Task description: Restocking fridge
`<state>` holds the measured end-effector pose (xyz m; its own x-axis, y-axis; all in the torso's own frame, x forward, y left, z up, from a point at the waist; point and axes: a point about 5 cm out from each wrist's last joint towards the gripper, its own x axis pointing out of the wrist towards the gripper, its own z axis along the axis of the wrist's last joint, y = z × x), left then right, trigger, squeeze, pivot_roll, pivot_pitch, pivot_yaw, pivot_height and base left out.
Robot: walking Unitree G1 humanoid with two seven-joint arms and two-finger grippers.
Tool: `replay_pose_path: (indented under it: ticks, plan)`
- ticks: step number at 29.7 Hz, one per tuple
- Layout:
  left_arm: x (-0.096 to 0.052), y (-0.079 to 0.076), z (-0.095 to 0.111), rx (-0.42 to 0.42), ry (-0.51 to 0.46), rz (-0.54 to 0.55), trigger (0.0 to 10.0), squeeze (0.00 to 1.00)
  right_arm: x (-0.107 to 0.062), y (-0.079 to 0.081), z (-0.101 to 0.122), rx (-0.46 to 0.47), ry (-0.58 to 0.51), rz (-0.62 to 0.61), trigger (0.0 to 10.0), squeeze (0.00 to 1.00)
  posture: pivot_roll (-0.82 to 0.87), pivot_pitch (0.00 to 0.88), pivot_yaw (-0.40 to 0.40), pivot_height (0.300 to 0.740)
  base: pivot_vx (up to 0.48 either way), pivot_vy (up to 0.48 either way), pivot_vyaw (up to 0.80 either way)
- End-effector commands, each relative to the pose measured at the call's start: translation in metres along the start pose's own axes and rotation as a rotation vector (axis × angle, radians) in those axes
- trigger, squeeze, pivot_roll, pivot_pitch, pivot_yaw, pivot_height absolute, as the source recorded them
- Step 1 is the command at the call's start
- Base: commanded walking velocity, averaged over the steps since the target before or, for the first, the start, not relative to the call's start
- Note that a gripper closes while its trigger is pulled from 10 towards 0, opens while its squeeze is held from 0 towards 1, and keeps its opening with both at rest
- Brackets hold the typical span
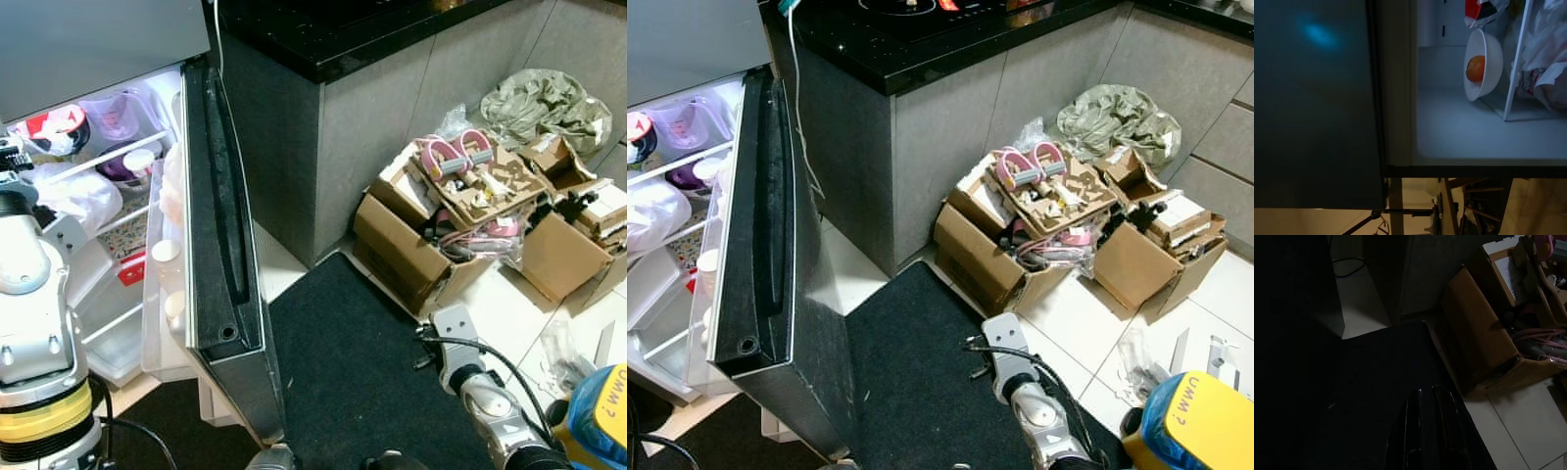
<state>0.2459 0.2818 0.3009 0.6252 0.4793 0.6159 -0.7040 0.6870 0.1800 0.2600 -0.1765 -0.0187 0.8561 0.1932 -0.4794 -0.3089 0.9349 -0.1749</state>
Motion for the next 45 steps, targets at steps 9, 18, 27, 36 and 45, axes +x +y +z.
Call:
replay_pose_path:
  ticks: [9, 18, 27, 36, 45]
  plan:
    - [-0.009, -0.006, -0.008, -0.005, 0.042, -0.034, 10.0, 0.00, -0.006, -0.005, -0.012, 0.064, 0.021, -0.055, 10.0, 0.00, 0.07, 0.044, -0.014, 0.740, 0.000, 0.000, 0.00]
    - [-0.011, -0.008, -0.010, -0.008, 0.048, -0.056, 10.0, 0.00, -0.008, -0.005, -0.018, 0.037, 0.063, -0.084, 10.0, 0.01, 0.07, 0.041, -0.008, 0.740, 0.000, 0.000, 0.68]
    - [-0.011, -0.015, -0.008, -0.008, 0.045, -0.076, 10.0, 0.00, -0.008, -0.009, -0.018, 0.051, 0.067, -0.101, 10.0, 0.01, 0.07, 0.037, 0.000, 0.740, 0.000, 0.000, 0.80]
    - [-0.009, -0.020, -0.007, -0.008, 0.044, -0.087, 10.0, 0.00, -0.008, -0.009, -0.018, 0.053, 0.070, -0.113, 10.0, 0.01, 0.07, 0.037, 0.006, 0.740, 0.000, 0.000, 0.80]
    - [-0.010, -0.018, -0.007, -0.012, 0.049, -0.091, 10.0, 0.00, -0.008, -0.011, -0.019, 0.049, 0.076, -0.123, 10.0, 0.01, 0.06, 0.030, 0.008, 0.740, 0.000, 0.000, 0.61]
